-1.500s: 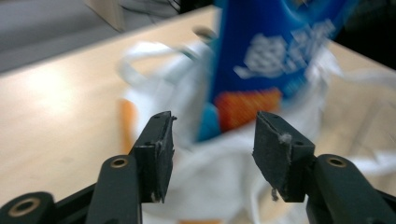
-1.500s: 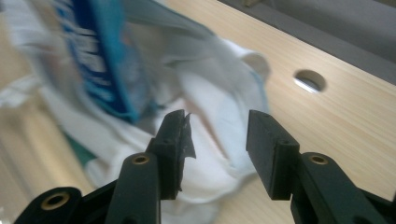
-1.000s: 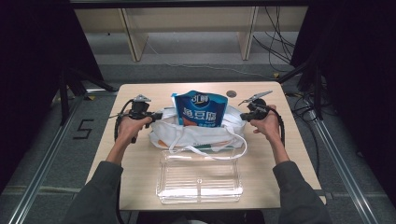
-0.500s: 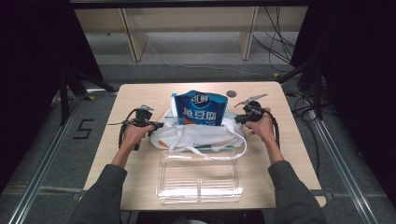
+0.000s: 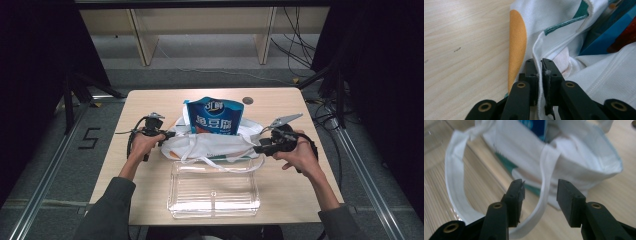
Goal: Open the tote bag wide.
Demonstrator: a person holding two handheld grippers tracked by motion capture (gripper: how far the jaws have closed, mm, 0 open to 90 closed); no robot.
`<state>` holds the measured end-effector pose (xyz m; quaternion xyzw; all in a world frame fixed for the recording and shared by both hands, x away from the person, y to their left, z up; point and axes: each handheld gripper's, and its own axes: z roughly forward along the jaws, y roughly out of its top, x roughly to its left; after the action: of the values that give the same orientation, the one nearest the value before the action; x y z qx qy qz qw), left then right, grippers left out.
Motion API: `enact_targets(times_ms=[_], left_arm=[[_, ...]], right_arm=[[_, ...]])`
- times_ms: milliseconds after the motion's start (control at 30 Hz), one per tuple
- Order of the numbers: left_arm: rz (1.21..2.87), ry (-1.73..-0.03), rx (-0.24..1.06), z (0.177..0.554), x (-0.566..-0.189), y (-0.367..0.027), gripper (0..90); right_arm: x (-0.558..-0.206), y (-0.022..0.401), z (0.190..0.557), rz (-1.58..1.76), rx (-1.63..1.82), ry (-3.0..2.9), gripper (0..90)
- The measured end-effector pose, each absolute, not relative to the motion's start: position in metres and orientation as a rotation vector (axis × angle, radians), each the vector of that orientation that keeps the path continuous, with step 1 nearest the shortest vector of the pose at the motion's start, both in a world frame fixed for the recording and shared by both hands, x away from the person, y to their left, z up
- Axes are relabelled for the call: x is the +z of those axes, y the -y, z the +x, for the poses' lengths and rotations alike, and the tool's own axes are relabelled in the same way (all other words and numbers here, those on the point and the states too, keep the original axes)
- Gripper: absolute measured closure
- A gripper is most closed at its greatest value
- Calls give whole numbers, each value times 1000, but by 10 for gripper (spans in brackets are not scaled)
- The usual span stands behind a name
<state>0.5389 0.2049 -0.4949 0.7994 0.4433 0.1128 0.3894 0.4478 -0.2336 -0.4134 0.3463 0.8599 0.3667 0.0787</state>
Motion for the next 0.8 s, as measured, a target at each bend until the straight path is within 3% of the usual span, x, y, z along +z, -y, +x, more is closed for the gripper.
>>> enact_targets(times_ms=[67,100,133,167,333,433,800], left_arm=[[2026,-1130,284,539,-495,-205,824],[2026,-1130,284,539,-495,-205,824],[2029,-1128,285,539,-495,-205,824],[2031,-1126,286,539,-495,-205,824],[2050,-1133,275,539,-494,-205,826],[2049,-1132,278,540,-495,-205,829],[2049,-1120,288,540,-496,-205,831]], right_arm=[[-422,230,448,1054,974,-2599,682],[-425,229,449,1028,939,-2635,812],[-425,229,449,1028,939,-2635,812],[-428,227,456,987,918,-2637,885],[-413,233,493,987,917,-2444,887],[-422,227,510,956,898,-2425,887],[-455,237,500,990,909,-2477,888]])
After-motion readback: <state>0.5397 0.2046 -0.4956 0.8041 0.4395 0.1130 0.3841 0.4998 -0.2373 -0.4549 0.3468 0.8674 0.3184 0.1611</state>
